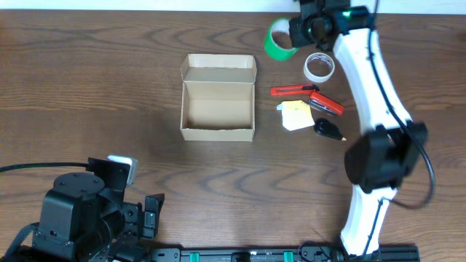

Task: Pack container
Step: 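Carry the green tape roll into the box and lower it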

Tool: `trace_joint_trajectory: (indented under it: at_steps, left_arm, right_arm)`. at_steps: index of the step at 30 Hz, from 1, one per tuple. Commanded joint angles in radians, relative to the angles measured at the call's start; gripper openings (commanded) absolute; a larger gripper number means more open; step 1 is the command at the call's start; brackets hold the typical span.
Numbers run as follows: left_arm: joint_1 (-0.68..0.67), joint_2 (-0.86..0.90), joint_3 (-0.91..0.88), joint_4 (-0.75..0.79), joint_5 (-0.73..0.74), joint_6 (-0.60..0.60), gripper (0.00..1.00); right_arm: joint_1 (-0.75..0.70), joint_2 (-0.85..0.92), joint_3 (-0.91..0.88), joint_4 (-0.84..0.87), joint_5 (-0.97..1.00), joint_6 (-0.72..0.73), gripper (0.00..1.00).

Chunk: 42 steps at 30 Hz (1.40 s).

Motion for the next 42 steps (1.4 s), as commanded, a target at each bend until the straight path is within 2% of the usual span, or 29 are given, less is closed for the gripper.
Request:
trace_joint_trajectory:
  at_steps: [1, 6, 15, 20, 24, 33, 42]
  left_arm:
    - [-0.002, 0.001, -0.002, -0.003, 0.002, -0.005, 0.95]
    - [-0.002, 0.001, -0.002, -0.003, 0.002, -0.005, 0.95]
    - [-0.002, 0.001, -0.002, -0.003, 0.002, -0.005, 0.95]
    - [-0.002, 0.001, -0.002, -0.003, 0.002, -0.005, 0.95]
    - [-0.002, 0.001, -0.002, -0.003, 0.002, -0.005, 0.95]
    - [-0.002, 0.001, -0.002, -0.003, 0.002, -0.005, 0.95]
    - [-0.002, 0.001, -0.002, -0.003, 0.003, -0.005, 0.95]
  right_arm:
    - [0.072, -0.095, 0.027, -0.038, -0.010, 0.048, 0.01]
    - [0.193, -0.097, 0.013, -0.108, -0.013, 0.076, 0.01]
    - [0.369, -0.032, -0.085, -0.148, 0.019, 0.300, 0.01]
    - [0.410, -0.023, -0.170, -0.082, 0.023, 0.413, 0.01]
    - [0.438, -0.023, -0.238, -0.026, 0.103, 0.482, 0.01]
    - [0.469, -0.008, -0.338, 0.130, 0.172, 0.522, 0.01]
    - [0.497, 0.029, -0.342, 0.141, 0.264, 0.623, 0.01]
